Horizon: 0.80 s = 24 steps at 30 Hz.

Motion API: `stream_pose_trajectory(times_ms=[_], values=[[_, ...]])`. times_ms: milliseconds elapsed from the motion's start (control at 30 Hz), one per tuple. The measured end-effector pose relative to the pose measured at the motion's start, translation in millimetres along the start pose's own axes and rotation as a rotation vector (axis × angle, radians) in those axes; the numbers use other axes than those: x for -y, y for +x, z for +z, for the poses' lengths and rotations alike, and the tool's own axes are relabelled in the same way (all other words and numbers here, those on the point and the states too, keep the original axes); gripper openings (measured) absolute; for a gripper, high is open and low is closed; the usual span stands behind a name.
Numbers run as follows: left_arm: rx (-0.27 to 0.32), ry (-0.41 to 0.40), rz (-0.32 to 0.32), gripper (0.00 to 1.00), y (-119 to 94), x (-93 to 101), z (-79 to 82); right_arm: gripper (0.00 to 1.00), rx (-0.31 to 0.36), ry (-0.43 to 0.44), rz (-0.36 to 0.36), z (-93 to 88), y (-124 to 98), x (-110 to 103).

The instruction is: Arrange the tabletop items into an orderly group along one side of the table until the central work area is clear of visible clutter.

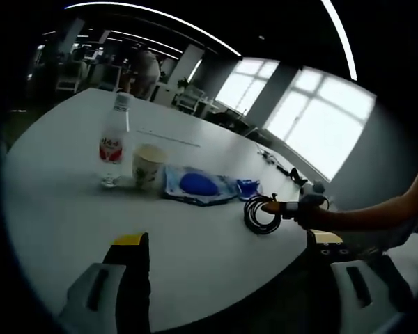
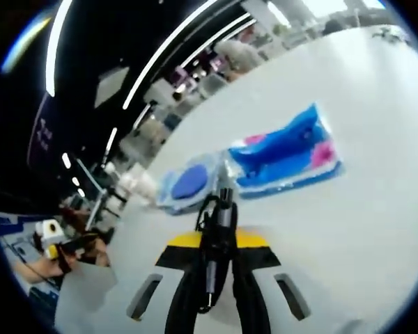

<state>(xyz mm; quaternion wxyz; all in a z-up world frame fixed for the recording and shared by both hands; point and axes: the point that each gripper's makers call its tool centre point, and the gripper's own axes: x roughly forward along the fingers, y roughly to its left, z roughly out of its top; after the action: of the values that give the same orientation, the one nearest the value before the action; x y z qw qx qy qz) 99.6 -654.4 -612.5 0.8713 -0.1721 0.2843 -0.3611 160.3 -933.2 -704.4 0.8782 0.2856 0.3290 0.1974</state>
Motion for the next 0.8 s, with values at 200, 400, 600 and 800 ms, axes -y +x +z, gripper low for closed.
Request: stream_pose_trajectory(times_ms=[200,400,600,800], values=[[0.012,0.012,0.001,0.92,-3,2.5,1.7,0.11,-0.017,-0.072,-0.045,-2.6,0,7],[0.020,0.011,0.005,0.91,-3,3.5,2.3,0.11,-0.023,-0.112,-0.079,-2.9,2,15],[0.037,0.005,0.012,0.91,-7,4.2,2.7,0.13,-0.059,-0.236,-0.145,-5.6,3,26],[0.041,-0.010,0.025,0.91,-12,1.5,-0.2,0.13,-0.060,-0.336,-0.200,-1.4,3,33]])
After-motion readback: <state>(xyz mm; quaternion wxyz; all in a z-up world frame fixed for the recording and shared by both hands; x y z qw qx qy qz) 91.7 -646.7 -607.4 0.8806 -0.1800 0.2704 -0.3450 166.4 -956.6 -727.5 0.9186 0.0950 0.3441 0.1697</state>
